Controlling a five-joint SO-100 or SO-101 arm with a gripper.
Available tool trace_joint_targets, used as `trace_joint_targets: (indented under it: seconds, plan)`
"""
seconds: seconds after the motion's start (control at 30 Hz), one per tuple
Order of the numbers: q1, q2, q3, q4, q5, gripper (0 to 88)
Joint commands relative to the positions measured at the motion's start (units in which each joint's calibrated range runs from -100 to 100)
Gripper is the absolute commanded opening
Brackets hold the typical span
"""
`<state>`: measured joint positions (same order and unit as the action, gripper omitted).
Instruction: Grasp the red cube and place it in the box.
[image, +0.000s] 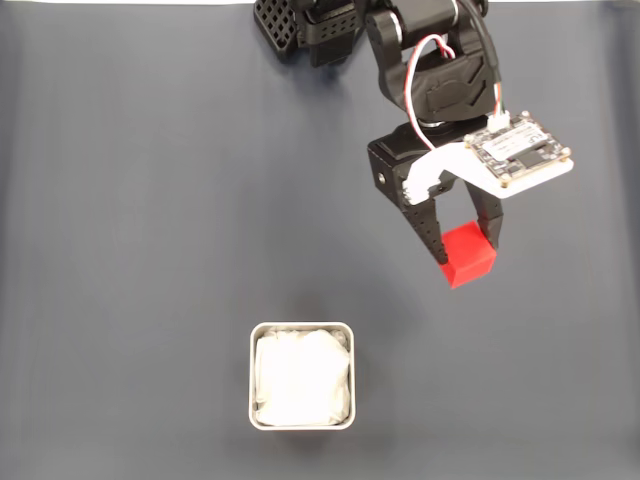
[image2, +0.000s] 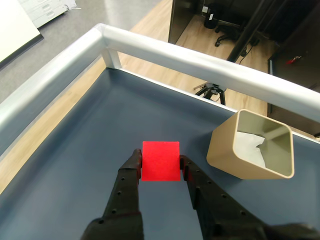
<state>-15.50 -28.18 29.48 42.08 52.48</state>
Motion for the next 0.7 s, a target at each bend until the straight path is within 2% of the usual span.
trace_joint_targets:
  seconds: [0.0,0.67]
  plan:
    - [1.9,0.5,-5.1,0.9,0.3,6.8]
    - [11.9,6.3,-13.5,1.0,0.5,6.1]
